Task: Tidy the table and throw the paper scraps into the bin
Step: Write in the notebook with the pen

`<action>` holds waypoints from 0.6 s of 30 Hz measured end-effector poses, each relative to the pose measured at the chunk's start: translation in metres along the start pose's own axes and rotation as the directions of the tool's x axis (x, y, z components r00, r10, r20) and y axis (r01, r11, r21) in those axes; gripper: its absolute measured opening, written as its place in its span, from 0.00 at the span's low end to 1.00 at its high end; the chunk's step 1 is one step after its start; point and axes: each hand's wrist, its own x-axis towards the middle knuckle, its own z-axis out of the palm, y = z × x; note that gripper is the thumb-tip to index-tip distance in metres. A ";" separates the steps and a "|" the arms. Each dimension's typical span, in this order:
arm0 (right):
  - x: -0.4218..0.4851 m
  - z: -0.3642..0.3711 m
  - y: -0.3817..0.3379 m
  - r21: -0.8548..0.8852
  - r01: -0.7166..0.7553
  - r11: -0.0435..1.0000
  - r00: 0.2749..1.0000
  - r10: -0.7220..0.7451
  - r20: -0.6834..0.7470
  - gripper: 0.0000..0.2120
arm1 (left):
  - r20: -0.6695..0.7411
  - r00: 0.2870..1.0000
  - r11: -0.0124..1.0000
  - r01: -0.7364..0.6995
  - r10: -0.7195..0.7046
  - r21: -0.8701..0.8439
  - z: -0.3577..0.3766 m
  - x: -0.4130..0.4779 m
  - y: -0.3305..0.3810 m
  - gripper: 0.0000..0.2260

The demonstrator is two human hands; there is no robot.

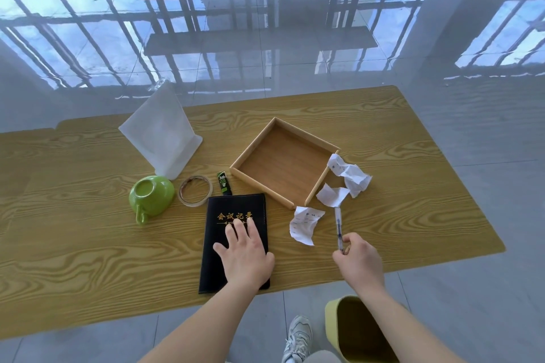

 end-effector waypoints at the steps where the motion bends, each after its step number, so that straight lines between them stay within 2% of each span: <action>1: -0.003 -0.001 -0.002 0.033 0.010 0.999 1.000 -0.010 -0.007 0.10 | 0.004 1.000 1.000 -0.010 0.010 -0.010 -0.001 -0.001 -0.002 0.39; 8: -0.020 -0.001 -0.044 0.212 0.121 0.970 0.992 -0.126 0.012 0.10 | 0.043 0.996 0.997 -0.073 0.073 -0.016 -0.007 -0.004 -0.018 0.38; 14: -0.030 0.010 -0.073 0.216 0.217 0.952 0.971 -0.233 0.054 0.10 | 0.126 0.982 0.979 -0.116 0.139 -0.170 -0.023 -0.001 -0.028 0.32; 18: -0.037 0.017 -0.081 0.221 0.230 0.948 0.959 -0.259 0.115 0.08 | 0.035 0.982 0.944 -0.167 0.184 -0.284 -0.037 -0.006 -0.037 0.25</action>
